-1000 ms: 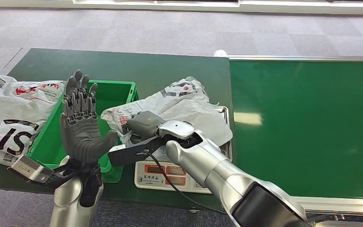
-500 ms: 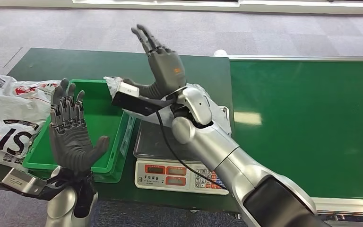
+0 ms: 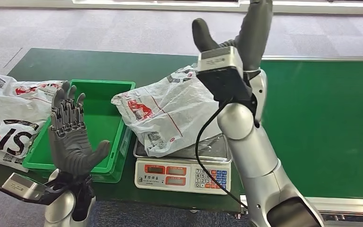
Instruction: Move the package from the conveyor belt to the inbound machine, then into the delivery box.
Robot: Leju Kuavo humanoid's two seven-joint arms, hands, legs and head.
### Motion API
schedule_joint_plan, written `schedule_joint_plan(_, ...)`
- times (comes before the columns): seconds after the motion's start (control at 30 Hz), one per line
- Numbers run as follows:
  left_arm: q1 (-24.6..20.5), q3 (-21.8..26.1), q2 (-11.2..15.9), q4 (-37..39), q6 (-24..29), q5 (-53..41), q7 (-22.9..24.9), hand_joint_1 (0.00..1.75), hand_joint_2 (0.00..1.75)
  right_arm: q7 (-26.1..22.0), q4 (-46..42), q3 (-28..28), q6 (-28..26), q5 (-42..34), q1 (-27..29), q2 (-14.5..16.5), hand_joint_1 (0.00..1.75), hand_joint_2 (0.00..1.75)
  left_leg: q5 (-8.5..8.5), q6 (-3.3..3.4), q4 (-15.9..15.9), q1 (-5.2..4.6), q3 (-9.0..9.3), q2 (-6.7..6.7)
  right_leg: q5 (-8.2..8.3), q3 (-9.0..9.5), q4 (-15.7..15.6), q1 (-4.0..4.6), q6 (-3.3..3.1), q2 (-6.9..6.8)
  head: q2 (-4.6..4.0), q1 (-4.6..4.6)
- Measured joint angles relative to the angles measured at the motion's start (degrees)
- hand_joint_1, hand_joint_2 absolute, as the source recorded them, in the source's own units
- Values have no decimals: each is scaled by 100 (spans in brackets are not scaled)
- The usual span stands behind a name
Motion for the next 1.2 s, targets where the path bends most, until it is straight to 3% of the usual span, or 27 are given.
schedule_joint_plan(0.23, -1, 27, 1, 0, 119, -169, 59, 0, 175, -288, -1206, -152, -144, -351, 563, -125, 0, 0, -3, 2, 0, -1, 1, 2, -1, 0, 0, 0, 1, 1, 0, 0)
schedule_joint_plan(0.33, -17, 28, 0, 3, 423, -640, 169, 0, 175, -357, -1517, -176, -172, -378, 741, -163, 0, 0, -2, 2, 0, 0, 2, 2, -2, -2, 0, 0, 1, 1, 0, 0)
schedule_joint_plan(0.43, -284, -82, 35, 163, 979, -2516, 807, 0, 175, -455, -1757, -180, -180, -400, 917, -182, 0, 0, -1, 4, 1, -1, 2, -4, -3, -4, -2, 0, 3, -9, 0, 0)
schedule_joint_plan(0.53, -930, -532, 127, 882, 938, -4912, 1772, 0, 175, -649, -1938, -180, -150, -521, 1102, -167, 0, 0, 5, 7, 1, -3, 1, -25, 0, 6, -3, -3, 5, -36, 0, 0)
schedule_joint_plan(0.6, -1407, -857, 146, 1615, 890, -5641, 1997, 0, 175, -739, -2011, -180, -116, -545, 1193, -128, 0, 0, 10, 4, 1, -5, 0, -21, 10, 4, -3, -5, 6, -28, 0, 0)
schedule_joint_plan(0.7, -2043, -1206, 147, 2607, 1008, -5836, 2021, 0, 175, -781, -2072, -180, -82, -538, 1291, -74, 0, 0, 14, 4, 1, -7, 1, -3, 20, 3, -3, -8, 9, -7, 0, 0)
schedule_joint_plan(0.8, -2338, -1385, 155, 3137, 1044, -5855, 2029, 0, 175, -784, -2112, -180, -62, -535, 1339, -53, 0, 0, 16, 5, 2, -8, 2, 2, 21, 1, -3, -8, 10, -1, 0, 0)
schedule_joint_plan(1.2, -2610, -1542, 181, 3756, 1031, -5887, 2041, 0, 175, -780, -2127, -180, -51, -537, 1383, -47, 0, 0, 14, 5, 0, -7, -1, 2, 16, -4, -2, -7, 8, 0, 0, 0)
